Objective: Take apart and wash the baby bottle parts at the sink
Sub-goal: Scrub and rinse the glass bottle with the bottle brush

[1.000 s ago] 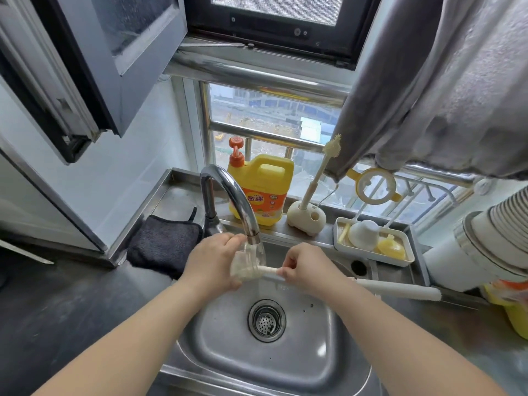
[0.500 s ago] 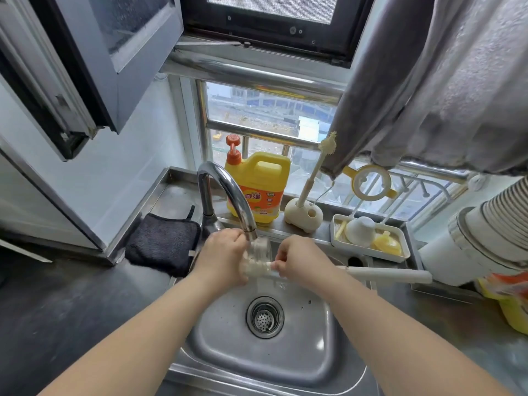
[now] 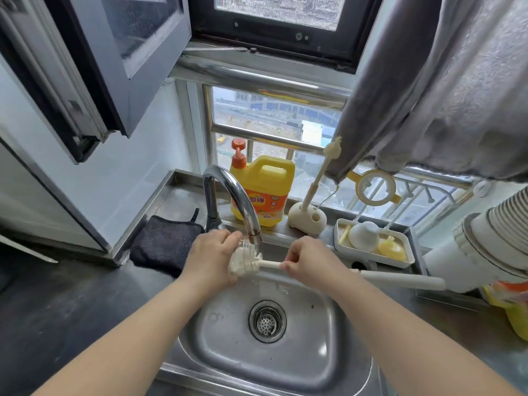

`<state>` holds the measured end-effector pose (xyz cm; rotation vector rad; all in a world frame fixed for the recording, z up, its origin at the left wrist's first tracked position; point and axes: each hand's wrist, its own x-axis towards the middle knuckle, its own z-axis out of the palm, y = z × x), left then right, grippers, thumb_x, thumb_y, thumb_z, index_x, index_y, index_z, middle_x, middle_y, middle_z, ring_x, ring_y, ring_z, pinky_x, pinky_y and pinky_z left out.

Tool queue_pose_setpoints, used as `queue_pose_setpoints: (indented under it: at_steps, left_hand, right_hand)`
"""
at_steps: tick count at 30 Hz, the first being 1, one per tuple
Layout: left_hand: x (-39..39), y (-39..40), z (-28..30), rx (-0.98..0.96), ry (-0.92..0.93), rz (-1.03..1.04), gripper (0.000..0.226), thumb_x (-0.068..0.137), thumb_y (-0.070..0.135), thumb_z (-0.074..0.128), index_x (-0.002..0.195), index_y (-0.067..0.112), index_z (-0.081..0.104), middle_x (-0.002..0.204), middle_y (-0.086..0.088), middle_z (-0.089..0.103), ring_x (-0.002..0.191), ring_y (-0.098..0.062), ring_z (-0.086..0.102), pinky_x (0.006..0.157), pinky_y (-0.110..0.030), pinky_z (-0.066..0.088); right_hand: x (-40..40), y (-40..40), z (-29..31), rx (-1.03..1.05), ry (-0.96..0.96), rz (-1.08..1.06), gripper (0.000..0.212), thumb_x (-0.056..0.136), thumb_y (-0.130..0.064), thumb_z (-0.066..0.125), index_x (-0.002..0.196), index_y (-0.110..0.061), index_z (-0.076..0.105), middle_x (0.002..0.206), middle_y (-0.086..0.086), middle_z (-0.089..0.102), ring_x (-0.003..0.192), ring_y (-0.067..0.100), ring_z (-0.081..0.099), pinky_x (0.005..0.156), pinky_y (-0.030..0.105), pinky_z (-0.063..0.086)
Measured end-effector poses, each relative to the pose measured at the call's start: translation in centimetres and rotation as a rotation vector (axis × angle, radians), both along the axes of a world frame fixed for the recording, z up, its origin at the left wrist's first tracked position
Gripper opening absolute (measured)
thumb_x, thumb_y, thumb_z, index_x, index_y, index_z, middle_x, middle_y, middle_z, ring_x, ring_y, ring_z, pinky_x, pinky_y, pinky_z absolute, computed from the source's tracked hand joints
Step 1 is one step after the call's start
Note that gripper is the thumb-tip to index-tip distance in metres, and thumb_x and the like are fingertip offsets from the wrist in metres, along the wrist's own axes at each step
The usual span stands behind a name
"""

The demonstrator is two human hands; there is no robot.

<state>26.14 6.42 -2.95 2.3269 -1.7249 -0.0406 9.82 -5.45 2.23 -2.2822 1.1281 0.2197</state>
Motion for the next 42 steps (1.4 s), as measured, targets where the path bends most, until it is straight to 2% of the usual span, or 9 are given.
queue_pose_setpoints:
  at_steps: [3,10,14,20,25,31,35,39,42]
  left_hand:
    - [-1.7,-0.4,0.3,0.0,0.081,0.021,0.081,0.026,0.04,0.092,0.095,0.009,0.062,0.09,-0.003,0.06,0.082,-0.027,0.062,0.064,-0.04,0.051]
    - [-2.1,-0.1,-0.7,0.168,0.23,0.049,0.081,0.078,0.046,0.064,0.14,0.014,0.021,0.135,-0.002,0.017,0.132,-0.023,0.02,0.113,-0.042,0.022]
    - [-1.3,-0.3,-0.4,0.253,0.33,0.007,0.075,0.081,0.04,0.064,0.14,0.014,0.025,0.132,-0.001,0.016,0.13,-0.023,0.023,0.109,-0.039,0.029]
    - [-0.7,-1.9,1.8,0.441,0.03,0.033,0.082,0.065,0.046,0.081,0.131,0.022,0.038,0.133,-0.003,0.025,0.125,-0.026,0.03,0.104,-0.051,0.035]
    - [-0.7,-1.5,0.7,0.295,0.063,0.037,0.053,0.075,0.038,0.069,0.115,0.025,0.036,0.128,0.004,0.041,0.124,-0.023,0.035,0.101,-0.046,0.038]
    - [-0.8,-1.3,-0.3,0.141,0.066,0.098,0.066,0.079,0.041,0.069,0.135,0.021,0.042,0.144,0.004,0.037,0.138,-0.023,0.025,0.113,-0.054,0.021]
    - [-1.4,-1.5,-1.0,0.076,-0.017,0.037,0.062,0.063,0.034,0.083,0.118,0.02,0.059,0.132,0.0,0.054,0.13,-0.028,0.041,0.103,-0.057,0.035]
    - [-0.1,-1.1,-0.5,0.097,0.014,0.121,0.069,0.077,0.047,0.069,0.136,0.025,0.041,0.143,0.007,0.037,0.136,-0.021,0.027,0.111,-0.05,0.027]
    - [-1.3,-1.4,-0.4,0.155,-0.008,0.058,0.073,0.052,0.04,0.088,0.116,0.019,0.061,0.127,0.0,0.057,0.124,-0.03,0.047,0.096,-0.055,0.044]
  right_hand:
    - [0.9,0.9,-0.1,-0.035,-0.097,0.016,0.019,0.087,-0.03,0.066,0.07,-0.022,0.061,0.074,-0.004,0.062,0.075,0.015,0.06,0.068,0.03,0.049]
    - [0.6,1.9,-1.6,0.014,-0.187,-0.025,0.024,0.085,-0.032,0.067,0.064,-0.029,0.056,0.066,-0.011,0.059,0.071,0.01,0.058,0.067,0.028,0.047]
    - [0.3,1.8,-1.6,-0.033,-0.156,-0.015,0.026,0.086,-0.035,0.065,0.063,-0.03,0.053,0.068,-0.013,0.058,0.077,0.011,0.059,0.067,0.027,0.044]
    - [0.7,2.1,-1.0,-0.117,-0.157,0.071,0.013,0.087,-0.038,0.064,0.083,-0.025,0.065,0.083,-0.005,0.069,0.081,0.016,0.06,0.07,0.03,0.046]
    - [0.3,1.3,-1.0,-0.005,-0.126,0.07,0.013,0.085,-0.032,0.067,0.073,-0.027,0.063,0.077,-0.01,0.064,0.077,0.013,0.059,0.072,0.032,0.051]
    - [0.2,-0.9,0.0,-0.008,-0.015,0.052,0.016,0.087,-0.032,0.065,0.074,-0.023,0.062,0.078,-0.001,0.064,0.071,0.015,0.057,0.064,0.028,0.044]
    - [1.0,0.1,-0.5,0.015,0.011,0.094,0.028,0.088,-0.03,0.065,0.063,-0.026,0.052,0.076,-0.003,0.063,0.071,0.015,0.057,0.062,0.026,0.043]
    - [0.1,-0.9,0.6,0.047,-0.005,0.067,0.021,0.088,-0.03,0.065,0.069,-0.025,0.058,0.08,0.0,0.069,0.066,0.012,0.056,0.059,0.025,0.043]
    - [0.7,-0.4,0.7,0.017,0.007,0.076,0.015,0.088,-0.03,0.064,0.078,-0.019,0.064,0.082,0.002,0.069,0.074,0.016,0.06,0.067,0.029,0.048]
